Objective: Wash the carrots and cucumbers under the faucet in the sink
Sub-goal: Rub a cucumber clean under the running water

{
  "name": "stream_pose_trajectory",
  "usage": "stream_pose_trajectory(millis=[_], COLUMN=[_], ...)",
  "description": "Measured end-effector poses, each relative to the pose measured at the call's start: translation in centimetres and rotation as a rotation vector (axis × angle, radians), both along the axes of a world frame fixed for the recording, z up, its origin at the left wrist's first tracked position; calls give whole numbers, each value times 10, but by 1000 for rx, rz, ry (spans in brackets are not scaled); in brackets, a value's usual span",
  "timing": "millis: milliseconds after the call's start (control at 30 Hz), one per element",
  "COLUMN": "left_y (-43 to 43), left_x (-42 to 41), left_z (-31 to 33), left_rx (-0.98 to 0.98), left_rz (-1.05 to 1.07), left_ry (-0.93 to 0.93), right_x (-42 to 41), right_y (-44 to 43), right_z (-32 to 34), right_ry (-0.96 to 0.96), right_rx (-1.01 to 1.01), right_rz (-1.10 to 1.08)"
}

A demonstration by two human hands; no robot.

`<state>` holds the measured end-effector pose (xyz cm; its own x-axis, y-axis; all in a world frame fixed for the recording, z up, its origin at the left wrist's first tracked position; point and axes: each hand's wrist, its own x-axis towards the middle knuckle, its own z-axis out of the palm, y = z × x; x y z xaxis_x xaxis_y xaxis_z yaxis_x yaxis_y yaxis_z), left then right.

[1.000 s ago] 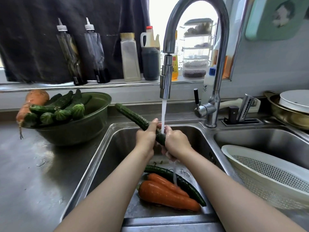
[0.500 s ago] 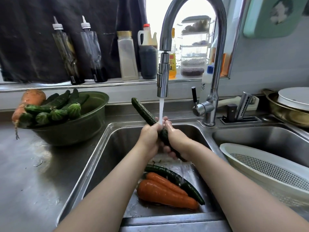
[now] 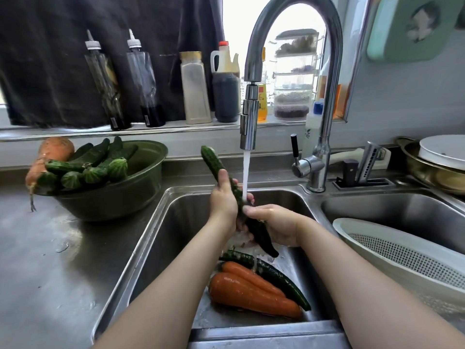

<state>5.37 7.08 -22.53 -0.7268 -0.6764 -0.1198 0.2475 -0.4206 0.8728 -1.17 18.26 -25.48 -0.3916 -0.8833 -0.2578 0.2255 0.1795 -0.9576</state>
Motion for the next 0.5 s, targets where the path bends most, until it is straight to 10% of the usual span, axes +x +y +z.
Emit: stream_pose_trajectory(millis=[200, 500], left_y=[10, 0], left_x=[1, -4], left_z=[-16, -11], left_rx=[-365, -147], left_rz=[-129, 61], left_ry=[-112, -101], right_x=[3, 1], right_y=[4, 12], right_z=[-1, 5], right_ry=[19, 14], right_rx=[37, 170], right_rz=[-106, 58])
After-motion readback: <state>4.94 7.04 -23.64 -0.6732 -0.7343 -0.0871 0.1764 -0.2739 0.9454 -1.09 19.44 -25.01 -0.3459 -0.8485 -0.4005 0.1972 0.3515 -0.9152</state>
